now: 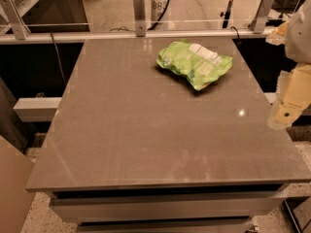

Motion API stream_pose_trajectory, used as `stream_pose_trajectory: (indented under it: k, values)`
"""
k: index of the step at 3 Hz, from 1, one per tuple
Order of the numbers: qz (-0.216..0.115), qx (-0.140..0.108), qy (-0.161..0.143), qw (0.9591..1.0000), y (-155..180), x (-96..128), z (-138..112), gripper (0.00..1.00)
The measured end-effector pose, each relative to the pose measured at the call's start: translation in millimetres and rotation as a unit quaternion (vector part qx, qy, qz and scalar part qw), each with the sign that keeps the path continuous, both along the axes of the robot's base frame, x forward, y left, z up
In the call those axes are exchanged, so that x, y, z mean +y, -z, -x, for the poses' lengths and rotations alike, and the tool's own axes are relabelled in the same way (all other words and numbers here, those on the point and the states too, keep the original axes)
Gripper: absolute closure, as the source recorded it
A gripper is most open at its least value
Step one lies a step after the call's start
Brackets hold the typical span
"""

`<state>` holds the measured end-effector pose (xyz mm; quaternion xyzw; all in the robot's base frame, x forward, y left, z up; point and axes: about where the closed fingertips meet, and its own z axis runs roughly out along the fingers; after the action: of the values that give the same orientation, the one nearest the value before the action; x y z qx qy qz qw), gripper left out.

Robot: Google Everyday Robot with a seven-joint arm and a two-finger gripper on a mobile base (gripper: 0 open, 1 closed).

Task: Pick green rice chip bag

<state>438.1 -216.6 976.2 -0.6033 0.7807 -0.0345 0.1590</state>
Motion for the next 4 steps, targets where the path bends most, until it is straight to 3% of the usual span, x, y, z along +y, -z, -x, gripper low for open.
stream_pose_trajectory:
  k: [2, 3, 4]
  values:
    - [-0.010, -0.013, -0.001, 0.9999, 16, -14, -24, 0.00]
    - [-0.016, -0.046, -0.015, 0.9987, 35, -25, -58, 0.00]
    - [-0.016, -0.046, -0.015, 0.9987, 35, -25, -58, 0.00]
